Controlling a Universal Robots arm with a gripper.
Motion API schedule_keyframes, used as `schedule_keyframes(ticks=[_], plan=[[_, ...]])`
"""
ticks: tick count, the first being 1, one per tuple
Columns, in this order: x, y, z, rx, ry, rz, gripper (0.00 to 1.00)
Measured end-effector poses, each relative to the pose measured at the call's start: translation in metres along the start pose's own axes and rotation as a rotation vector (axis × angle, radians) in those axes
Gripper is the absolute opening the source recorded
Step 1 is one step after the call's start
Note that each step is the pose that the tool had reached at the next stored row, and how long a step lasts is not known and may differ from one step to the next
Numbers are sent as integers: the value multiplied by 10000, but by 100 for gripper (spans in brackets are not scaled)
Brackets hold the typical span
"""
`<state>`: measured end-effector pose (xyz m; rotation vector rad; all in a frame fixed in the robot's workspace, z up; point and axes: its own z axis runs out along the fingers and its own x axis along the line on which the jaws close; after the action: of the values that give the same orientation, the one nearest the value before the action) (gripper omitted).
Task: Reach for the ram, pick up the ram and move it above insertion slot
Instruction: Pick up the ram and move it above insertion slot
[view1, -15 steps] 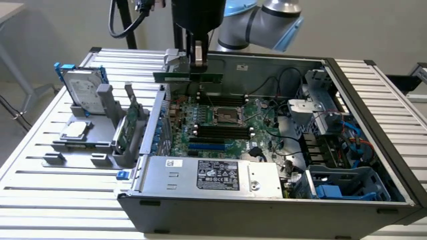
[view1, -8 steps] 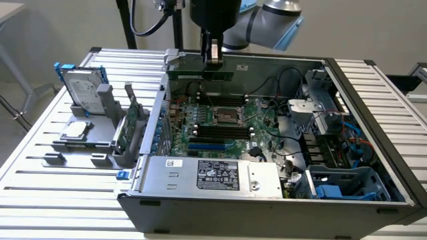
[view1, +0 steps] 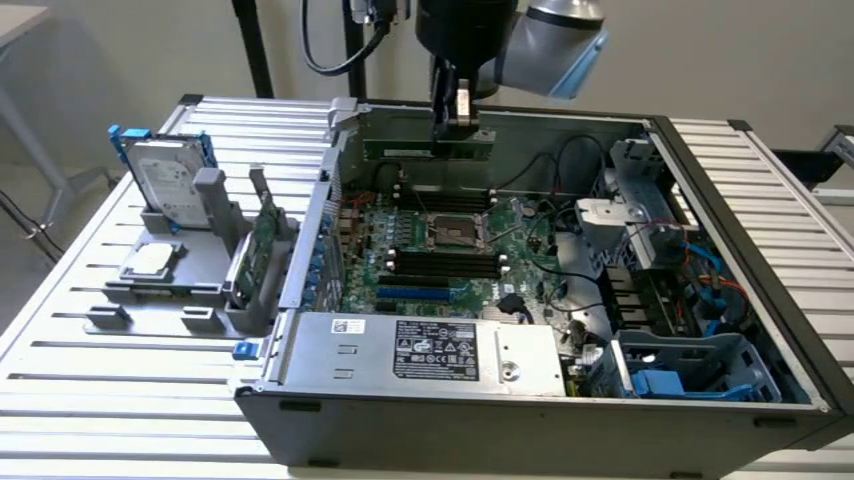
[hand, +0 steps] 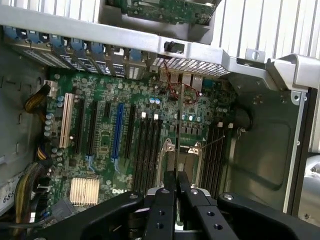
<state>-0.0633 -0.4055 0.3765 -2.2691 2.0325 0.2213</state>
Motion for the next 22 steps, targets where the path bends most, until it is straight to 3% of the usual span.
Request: schedule_keyframes(ticks=[6,14,22], plan=[[-31,-145,31,11,13,79,14],[-128,-232,45,60,202,299,14],[-173,-287,51,120,276,738,14]])
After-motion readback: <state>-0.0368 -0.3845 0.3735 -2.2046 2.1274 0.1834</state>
